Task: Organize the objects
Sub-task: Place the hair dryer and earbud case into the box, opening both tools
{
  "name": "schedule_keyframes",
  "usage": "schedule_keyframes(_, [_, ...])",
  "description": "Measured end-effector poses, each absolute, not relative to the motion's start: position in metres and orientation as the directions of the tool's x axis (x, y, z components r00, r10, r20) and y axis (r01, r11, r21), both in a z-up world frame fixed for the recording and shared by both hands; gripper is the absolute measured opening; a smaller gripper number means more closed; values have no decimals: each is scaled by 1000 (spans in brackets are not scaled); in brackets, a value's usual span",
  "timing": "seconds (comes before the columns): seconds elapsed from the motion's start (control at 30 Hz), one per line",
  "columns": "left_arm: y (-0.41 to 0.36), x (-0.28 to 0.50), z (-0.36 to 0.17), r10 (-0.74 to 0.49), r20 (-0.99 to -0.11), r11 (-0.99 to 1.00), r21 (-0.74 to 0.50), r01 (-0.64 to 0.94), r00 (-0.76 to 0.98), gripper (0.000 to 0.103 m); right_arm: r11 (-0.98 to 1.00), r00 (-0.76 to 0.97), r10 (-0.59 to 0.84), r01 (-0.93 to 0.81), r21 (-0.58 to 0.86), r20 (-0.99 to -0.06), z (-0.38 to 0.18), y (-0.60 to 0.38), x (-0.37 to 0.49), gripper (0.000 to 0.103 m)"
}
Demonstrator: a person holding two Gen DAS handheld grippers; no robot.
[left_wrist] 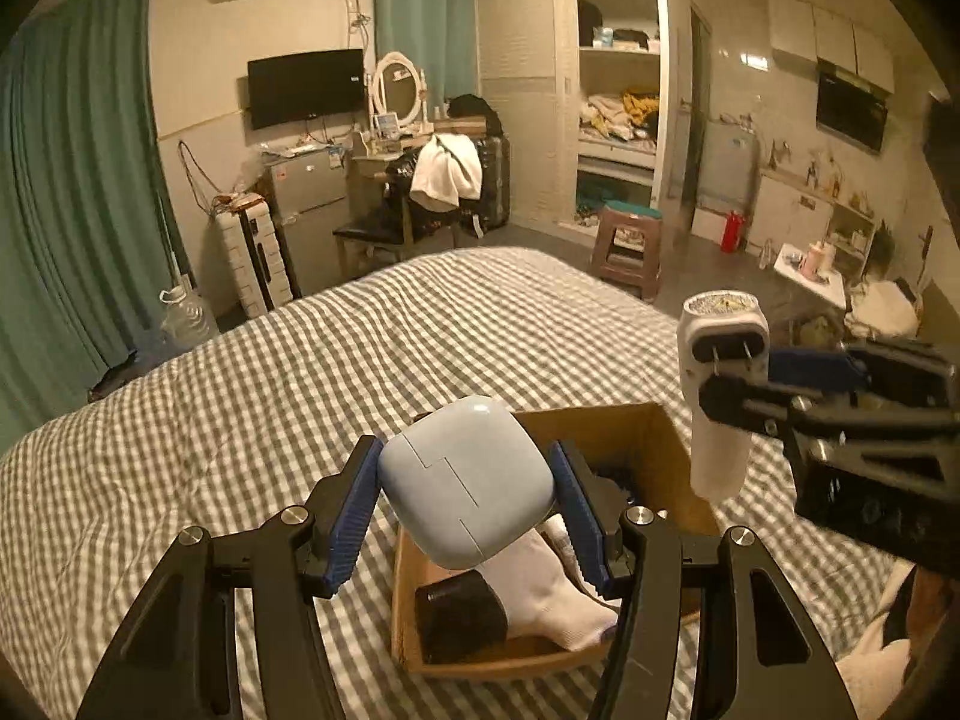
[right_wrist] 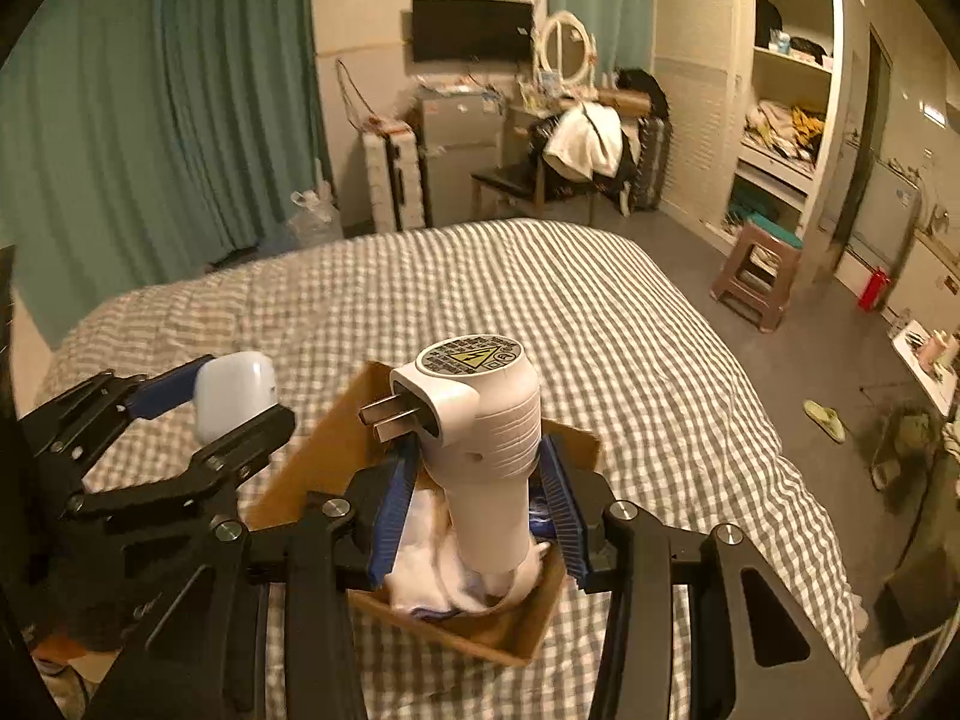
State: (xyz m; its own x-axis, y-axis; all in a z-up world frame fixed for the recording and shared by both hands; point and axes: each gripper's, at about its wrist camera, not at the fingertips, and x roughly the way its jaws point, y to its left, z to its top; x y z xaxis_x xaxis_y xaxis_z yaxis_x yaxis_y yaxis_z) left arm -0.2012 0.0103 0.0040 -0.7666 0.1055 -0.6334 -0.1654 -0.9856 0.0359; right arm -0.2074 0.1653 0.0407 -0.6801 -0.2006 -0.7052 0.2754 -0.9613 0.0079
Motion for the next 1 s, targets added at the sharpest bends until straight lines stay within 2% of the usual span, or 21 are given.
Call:
schedule_keyframes(0.3, [19, -235, -58, 114, -701, -983, 22, -182, -704, 58, -972, -595, -97, 229, -53, -798, -28, 170, -271, 42])
schedule_keyframes(0.4, [16, -245, -74, 143, -728, -983, -27, -180, -671, 58, -972, -577, -82, 226, -63, -813, -47, 168, -281, 42])
schedule_keyframes(0.63, [16, -252, -96, 165, -730, -976, -25, -215, -664, 58, -968, -545, -77, 241, -68, -835, -80, 158, -297, 42])
schedule_keyframes(0.87, [25, -248, -95, 216, -718, -960, -31, -279, -662, 60, -969, -533, -84, 242, -57, -842, -86, 157, -305, 42])
schedule_keyframes(0.9, [26, -248, -94, 212, -722, -959, -24, -282, -659, 61, -969, -532, -94, 243, -46, -841, -83, 158, -307, 43])
schedule_keyframes(0.97, [26, -248, -88, 206, -723, -958, -13, -285, -660, 62, -969, -537, -126, 248, -13, -834, -76, 161, -303, 54])
schedule_keyframes(1.0, [26, -246, -83, 210, -713, -958, -15, -286, -668, 71, -969, -548, -133, 247, -8, -826, -71, 161, -301, 62])
